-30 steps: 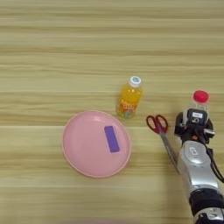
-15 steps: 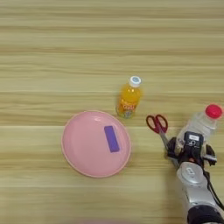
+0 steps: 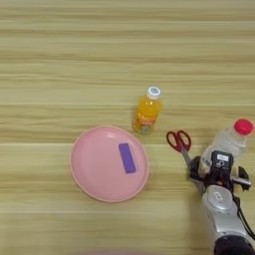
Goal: Move the objects on the table
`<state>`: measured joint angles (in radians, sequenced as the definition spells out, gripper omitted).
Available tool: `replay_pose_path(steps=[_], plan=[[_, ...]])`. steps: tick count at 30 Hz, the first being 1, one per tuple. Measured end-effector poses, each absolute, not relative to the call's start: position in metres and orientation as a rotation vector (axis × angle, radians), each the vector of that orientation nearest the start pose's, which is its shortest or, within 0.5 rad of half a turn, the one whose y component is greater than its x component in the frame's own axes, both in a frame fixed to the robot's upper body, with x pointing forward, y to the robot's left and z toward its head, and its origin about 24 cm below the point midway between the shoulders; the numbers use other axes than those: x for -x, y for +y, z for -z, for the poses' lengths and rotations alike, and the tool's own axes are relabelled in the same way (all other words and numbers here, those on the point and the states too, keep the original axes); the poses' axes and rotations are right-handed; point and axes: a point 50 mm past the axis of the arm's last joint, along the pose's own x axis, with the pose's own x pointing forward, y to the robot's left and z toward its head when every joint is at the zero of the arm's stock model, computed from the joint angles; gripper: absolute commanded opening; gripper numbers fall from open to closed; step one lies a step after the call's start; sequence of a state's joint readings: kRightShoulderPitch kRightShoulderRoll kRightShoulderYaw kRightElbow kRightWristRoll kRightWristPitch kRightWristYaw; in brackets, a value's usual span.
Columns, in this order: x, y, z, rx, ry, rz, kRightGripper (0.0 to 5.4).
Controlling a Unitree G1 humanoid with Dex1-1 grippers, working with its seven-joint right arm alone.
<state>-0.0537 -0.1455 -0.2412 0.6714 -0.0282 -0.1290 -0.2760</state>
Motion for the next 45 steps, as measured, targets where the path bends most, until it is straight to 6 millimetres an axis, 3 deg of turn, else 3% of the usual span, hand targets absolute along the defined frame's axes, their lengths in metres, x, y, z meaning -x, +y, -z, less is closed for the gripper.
replay_pose_path(steps=[10, 27, 34, 40, 45], plan=[[-0.192, -0.237, 0.058, 0.15, 0.497, 0.481, 5.38], [-0.18, -0.234, 0.036, 0.158, 0.457, 0.442, 5.38], [-0.162, -0.221, 0.02, 0.161, 0.418, 0.344, 5.38], [-0.139, -0.206, 0.027, 0.146, 0.435, 0.272, 5.38], [-0.139, -0.19, 0.025, 0.177, 0.342, 0.198, 5.38]])
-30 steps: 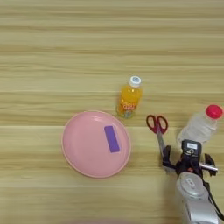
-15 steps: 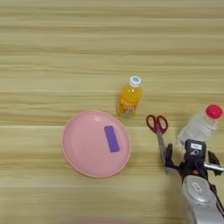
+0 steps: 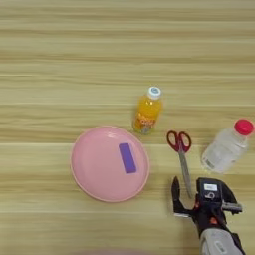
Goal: Move the objects on the table
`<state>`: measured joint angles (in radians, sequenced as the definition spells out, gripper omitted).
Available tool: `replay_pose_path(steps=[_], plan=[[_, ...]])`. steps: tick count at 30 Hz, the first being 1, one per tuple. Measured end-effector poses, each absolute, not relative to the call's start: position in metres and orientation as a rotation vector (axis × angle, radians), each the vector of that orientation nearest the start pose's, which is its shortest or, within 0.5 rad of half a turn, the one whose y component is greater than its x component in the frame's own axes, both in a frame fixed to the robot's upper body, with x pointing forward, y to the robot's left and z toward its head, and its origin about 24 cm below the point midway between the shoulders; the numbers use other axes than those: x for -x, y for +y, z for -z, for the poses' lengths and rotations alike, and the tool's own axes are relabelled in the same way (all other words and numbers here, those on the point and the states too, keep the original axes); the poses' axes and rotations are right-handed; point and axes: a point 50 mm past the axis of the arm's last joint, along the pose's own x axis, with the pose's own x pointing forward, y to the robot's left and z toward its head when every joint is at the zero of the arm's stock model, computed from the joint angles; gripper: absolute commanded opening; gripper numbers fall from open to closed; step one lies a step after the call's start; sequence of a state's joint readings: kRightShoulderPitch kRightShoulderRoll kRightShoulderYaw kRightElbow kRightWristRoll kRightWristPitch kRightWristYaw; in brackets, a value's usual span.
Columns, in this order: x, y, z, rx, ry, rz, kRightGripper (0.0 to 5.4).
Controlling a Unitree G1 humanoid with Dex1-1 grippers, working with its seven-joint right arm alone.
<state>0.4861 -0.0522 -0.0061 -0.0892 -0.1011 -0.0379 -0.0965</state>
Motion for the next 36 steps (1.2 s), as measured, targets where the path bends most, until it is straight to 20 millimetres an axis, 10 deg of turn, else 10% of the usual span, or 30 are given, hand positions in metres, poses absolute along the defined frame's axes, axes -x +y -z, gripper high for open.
replay_pose_path(steps=[11, 36], plan=[[-0.181, -0.167, -0.012, 0.221, -0.002, 0.069, 5.38], [-0.219, -0.164, -0.008, 0.115, -0.051, 0.006, 5.38]])
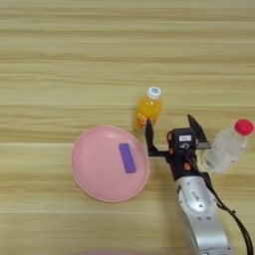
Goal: Move the objects on the table
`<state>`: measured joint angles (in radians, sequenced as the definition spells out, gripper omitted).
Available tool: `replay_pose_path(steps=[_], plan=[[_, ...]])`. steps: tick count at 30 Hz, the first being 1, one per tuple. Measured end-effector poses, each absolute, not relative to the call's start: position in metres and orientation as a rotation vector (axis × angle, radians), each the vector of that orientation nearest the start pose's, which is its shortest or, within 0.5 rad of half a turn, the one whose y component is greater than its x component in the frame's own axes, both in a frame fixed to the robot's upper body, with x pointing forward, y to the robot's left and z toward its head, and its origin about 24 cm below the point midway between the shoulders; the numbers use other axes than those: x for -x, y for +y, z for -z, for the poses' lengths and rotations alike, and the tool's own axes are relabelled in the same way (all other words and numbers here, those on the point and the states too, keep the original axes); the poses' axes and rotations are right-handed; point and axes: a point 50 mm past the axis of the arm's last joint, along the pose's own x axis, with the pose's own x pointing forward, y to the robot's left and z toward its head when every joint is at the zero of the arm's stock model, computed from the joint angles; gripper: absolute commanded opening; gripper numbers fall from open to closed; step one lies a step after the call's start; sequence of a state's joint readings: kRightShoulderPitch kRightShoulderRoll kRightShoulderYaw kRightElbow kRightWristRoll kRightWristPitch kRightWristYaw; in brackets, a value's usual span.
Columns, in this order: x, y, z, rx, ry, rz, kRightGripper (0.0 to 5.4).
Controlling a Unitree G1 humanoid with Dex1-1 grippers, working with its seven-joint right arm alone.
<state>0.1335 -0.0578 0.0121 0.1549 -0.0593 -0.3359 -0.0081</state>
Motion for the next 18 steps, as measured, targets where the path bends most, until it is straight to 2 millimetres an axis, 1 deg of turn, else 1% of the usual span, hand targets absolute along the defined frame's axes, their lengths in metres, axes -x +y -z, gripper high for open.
replay_pose_path(steps=[12, 18], plan=[[-0.222, -0.159, -0.009, 0.062, -0.023, -0.046, 5.38], [-0.22, -0.151, -0.009, 0.053, -0.014, -0.088, 5.38]])
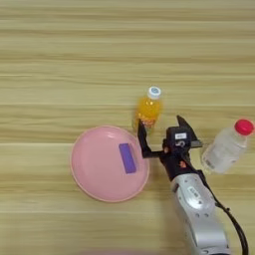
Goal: Move the objects on the table
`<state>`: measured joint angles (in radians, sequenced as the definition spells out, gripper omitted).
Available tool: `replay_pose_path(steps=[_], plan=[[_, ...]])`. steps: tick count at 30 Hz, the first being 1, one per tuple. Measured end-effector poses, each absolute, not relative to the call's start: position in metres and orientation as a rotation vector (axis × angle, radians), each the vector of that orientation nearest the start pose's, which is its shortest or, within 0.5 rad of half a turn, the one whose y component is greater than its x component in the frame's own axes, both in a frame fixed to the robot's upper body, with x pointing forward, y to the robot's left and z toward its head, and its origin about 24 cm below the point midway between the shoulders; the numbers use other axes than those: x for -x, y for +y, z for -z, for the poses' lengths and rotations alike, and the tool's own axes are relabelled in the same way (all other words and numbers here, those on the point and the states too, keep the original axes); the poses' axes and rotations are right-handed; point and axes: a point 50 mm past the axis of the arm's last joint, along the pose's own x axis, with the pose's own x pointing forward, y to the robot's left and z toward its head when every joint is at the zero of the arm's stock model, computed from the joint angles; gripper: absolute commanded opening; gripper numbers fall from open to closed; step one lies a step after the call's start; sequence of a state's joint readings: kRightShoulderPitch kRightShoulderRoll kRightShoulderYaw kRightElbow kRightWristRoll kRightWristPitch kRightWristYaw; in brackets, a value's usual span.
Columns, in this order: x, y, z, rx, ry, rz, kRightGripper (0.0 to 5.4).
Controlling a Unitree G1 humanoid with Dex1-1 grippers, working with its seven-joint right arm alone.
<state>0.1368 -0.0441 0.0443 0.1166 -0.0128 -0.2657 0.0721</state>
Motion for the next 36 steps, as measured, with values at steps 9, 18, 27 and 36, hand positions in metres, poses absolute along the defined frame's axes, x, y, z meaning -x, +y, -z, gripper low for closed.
replay_pose_path(steps=[9, 18, 27, 36], plan=[[-0.213, -0.158, -0.005, 0.082, 0.018, -0.044, 5.38], [-0.202, -0.169, 0.003, 0.098, 0.072, 0.013, 5.38], [-0.201, -0.177, 0.02, 0.01, 0.172, 0.048, 5.38], [-0.205, -0.181, 0.027, -0.04, 0.206, 0.076, 5.38]])
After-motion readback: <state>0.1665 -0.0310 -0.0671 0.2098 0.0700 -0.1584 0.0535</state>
